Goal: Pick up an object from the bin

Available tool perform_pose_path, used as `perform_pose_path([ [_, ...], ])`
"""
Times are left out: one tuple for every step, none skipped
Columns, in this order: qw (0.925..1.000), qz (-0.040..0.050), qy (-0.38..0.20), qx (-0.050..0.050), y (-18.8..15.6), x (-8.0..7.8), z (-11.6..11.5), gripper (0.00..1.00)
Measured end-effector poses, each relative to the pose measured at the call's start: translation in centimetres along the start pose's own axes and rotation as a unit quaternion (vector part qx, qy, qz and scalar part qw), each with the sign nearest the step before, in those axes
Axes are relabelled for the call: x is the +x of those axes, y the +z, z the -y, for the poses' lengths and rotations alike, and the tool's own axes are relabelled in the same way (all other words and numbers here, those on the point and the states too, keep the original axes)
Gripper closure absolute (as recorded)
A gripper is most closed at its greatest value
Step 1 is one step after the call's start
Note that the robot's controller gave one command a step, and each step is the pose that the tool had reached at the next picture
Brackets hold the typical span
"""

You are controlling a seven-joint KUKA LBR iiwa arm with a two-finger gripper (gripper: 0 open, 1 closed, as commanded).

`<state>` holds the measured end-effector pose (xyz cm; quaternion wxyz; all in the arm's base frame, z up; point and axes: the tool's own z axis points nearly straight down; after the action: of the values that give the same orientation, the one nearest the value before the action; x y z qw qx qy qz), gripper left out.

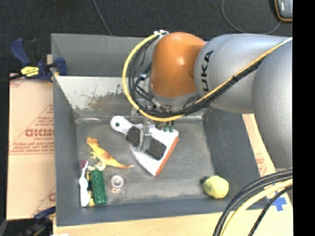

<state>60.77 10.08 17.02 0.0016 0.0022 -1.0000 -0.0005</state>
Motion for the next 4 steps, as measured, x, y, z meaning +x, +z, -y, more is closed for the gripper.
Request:
perform_pose_path([
  [1.0, 0.0035, 0.001, 0.0, -0.5, -0.1, 0.1, 0.0],
  [0.9962, 0.0043, -0.087, 0.0, 4.8, -1.3, -1.4, 0.0],
  [0.9999, 0.0046, 0.012, -0.001, 6.4, -1.4, -0.5, 0.0],
  [1.0, -0.0014, -0.007, 0.001, 5.0, -1.0, -0.8, 0.0],
])
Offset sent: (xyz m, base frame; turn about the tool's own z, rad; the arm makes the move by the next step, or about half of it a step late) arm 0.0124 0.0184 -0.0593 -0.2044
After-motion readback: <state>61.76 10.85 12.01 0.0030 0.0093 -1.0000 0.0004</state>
